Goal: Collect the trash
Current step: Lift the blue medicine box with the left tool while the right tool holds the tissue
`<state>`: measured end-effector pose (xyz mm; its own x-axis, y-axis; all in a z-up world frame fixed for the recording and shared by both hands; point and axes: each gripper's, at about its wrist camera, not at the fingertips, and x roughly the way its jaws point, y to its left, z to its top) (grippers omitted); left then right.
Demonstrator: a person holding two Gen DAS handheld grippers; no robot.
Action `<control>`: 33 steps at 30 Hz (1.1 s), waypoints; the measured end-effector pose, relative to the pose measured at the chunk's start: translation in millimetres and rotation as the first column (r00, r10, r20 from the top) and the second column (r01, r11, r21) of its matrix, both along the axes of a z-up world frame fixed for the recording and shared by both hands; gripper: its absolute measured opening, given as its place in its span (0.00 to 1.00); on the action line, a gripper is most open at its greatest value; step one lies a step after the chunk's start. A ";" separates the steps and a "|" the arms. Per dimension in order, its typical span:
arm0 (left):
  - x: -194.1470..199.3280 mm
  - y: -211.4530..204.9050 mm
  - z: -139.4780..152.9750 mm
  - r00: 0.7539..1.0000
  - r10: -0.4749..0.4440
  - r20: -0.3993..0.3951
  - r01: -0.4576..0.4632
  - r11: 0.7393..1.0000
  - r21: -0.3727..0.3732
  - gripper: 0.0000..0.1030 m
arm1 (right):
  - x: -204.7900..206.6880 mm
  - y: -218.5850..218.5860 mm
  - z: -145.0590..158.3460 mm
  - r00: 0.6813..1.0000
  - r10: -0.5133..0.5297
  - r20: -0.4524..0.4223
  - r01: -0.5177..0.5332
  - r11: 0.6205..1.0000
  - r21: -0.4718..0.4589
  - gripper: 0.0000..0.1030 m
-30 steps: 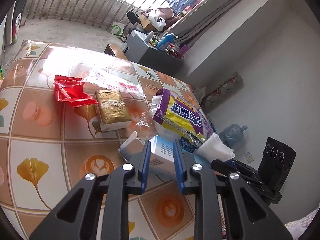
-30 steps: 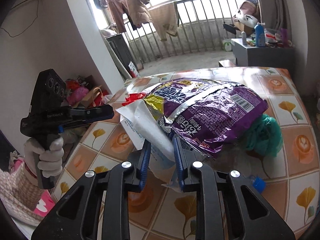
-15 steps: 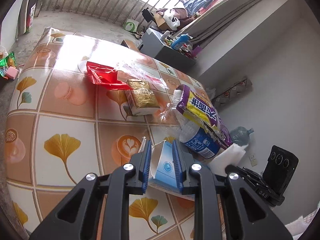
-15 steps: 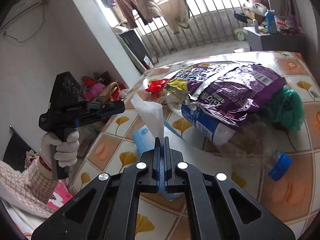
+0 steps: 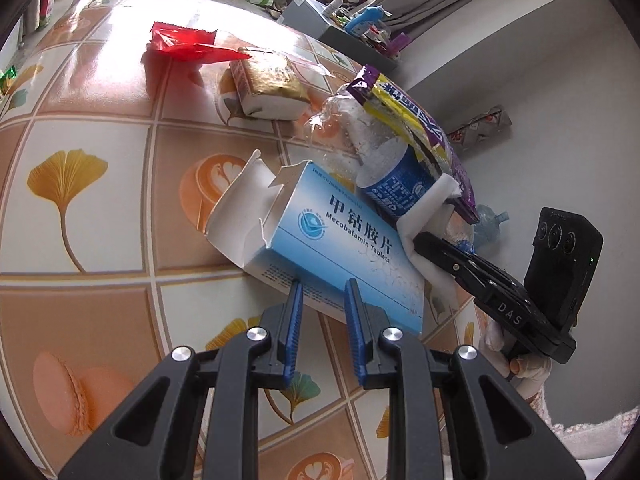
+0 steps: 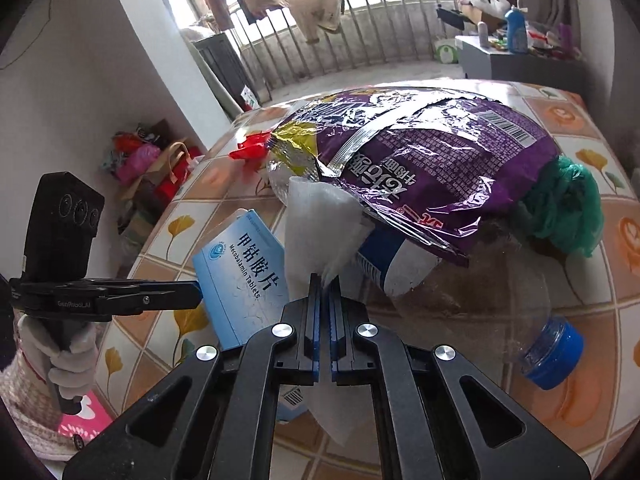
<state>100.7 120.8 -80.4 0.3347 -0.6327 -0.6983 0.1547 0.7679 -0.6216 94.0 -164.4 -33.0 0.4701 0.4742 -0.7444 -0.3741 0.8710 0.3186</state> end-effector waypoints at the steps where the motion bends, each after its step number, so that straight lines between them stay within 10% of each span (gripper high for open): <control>1: 2.2 2.3 -1.3 1.000 0.010 -0.005 -0.011 1.000 -0.011 0.20 | -0.1 1.6 -1.0 1.000 0.007 -0.009 -0.007 1.000 0.006 0.04; 26: 44.2 18.5 14.0 0.992 0.080 0.099 -0.093 0.987 0.132 0.21 | -19.9 32.5 -16.0 0.954 0.221 -0.201 -0.159 0.946 0.282 0.04; 33: 34.2 -5.8 19.5 0.996 0.016 0.088 -0.035 0.976 0.215 0.59 | -33.2 -21.3 -1.5 0.989 0.044 -0.142 -0.011 0.975 0.222 0.03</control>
